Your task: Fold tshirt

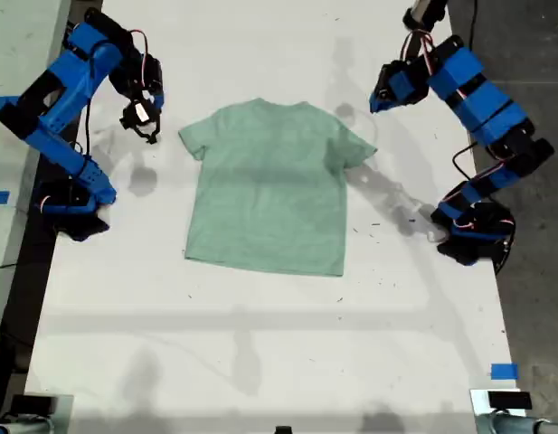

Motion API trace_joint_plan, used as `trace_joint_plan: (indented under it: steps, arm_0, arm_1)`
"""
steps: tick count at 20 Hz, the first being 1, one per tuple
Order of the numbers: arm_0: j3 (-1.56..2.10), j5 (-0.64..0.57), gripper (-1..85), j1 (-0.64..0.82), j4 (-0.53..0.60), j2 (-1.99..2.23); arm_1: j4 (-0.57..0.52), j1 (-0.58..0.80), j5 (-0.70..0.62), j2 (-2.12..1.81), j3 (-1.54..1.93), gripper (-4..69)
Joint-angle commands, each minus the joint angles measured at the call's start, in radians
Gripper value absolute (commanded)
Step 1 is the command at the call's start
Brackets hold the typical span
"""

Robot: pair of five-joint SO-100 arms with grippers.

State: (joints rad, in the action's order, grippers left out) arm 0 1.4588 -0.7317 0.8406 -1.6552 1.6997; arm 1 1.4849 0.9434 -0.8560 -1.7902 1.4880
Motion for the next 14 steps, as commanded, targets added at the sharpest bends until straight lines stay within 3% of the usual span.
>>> trace_joint_plan:
  steps: [1, 5, 14]
  arm_0:
    - [-0.057, -0.006, 0.0, -0.005, 0.0, -0.002]
    - [-0.057, -0.005, 0.0, -0.012, 0.006, -0.008]
    - [-0.055, 0.002, 0.0, -0.028, 0.026, -0.026]
  arm_1:
    - [-0.041, 0.006, -0.049, -0.021, 0.017, 23.0]
    - [-0.14, 0.02, -0.089, -0.041, 0.198, 25.1]
    - [-0.523, 0.098, -0.216, 0.012, 0.607, 24.4]
